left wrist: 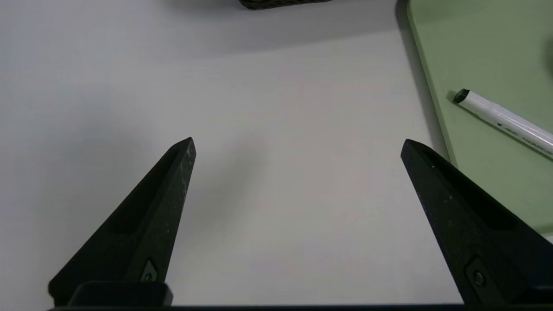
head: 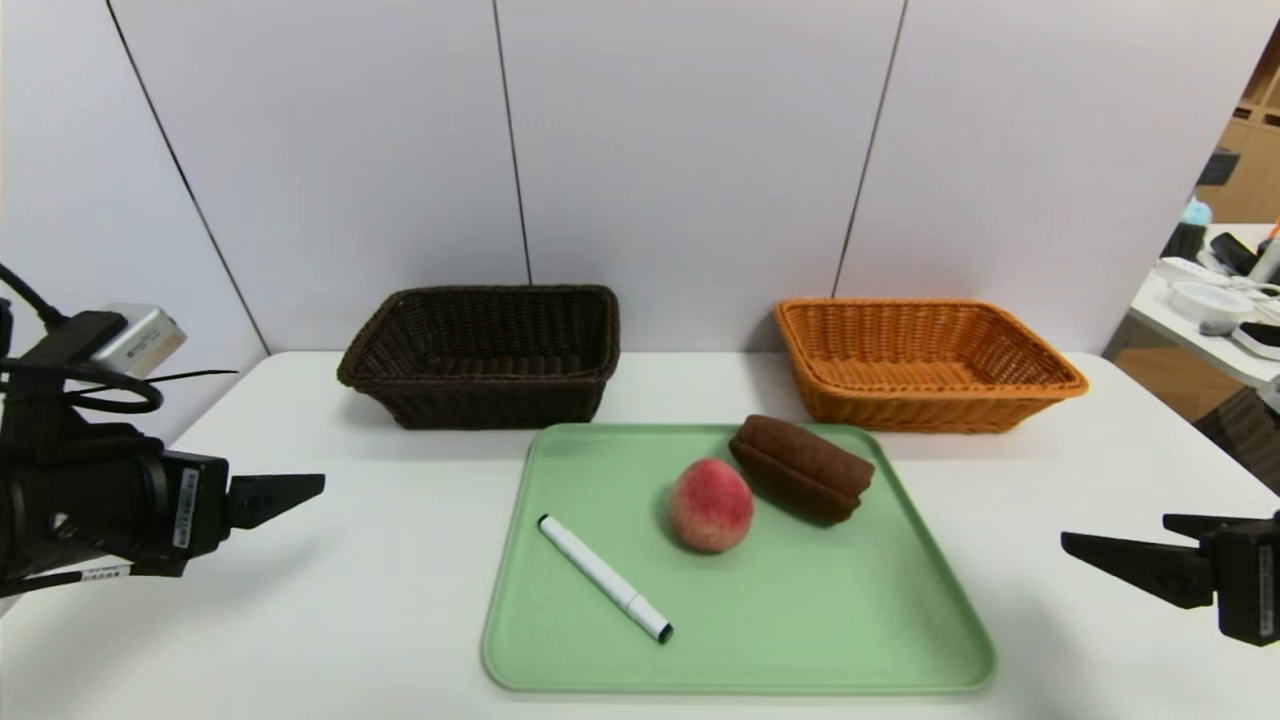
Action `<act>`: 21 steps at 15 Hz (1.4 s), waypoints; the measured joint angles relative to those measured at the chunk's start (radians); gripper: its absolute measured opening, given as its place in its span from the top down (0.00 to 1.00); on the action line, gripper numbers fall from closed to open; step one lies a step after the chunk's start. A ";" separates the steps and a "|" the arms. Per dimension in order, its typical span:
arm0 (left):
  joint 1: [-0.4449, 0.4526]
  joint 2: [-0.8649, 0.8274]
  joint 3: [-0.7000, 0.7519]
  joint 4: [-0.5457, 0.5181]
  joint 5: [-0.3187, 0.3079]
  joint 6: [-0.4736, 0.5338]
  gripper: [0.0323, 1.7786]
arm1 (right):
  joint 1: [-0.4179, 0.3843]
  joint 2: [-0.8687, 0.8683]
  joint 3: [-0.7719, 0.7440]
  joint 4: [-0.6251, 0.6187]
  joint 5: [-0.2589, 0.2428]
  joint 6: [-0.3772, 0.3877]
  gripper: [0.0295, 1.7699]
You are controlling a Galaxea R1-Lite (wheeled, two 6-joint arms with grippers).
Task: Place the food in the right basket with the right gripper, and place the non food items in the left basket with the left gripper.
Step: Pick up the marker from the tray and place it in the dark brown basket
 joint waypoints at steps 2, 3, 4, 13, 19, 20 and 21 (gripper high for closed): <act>-0.030 0.048 -0.034 0.027 0.004 -0.025 0.05 | 0.001 0.046 -0.005 -0.004 0.003 0.000 0.04; -0.059 0.067 -0.050 0.042 0.009 -0.055 0.05 | 0.005 0.065 -0.007 -0.005 0.005 0.000 0.04; -0.096 0.086 -0.067 0.060 0.020 -0.091 0.05 | 0.012 0.079 -0.010 -0.005 0.006 0.001 0.04; -0.478 0.291 -0.277 0.244 0.253 -0.396 0.05 | 0.022 0.120 -0.040 -0.006 0.004 0.004 0.04; -0.665 0.450 -0.462 0.458 0.315 -0.659 0.05 | 0.027 0.124 -0.035 -0.006 0.004 0.003 0.04; -0.684 0.474 -0.499 0.488 0.320 -0.693 0.05 | 0.028 0.124 -0.035 -0.006 0.004 0.004 0.04; -0.700 0.499 -0.538 0.519 0.323 -0.723 0.05 | 0.029 0.124 -0.034 -0.005 0.004 0.004 0.04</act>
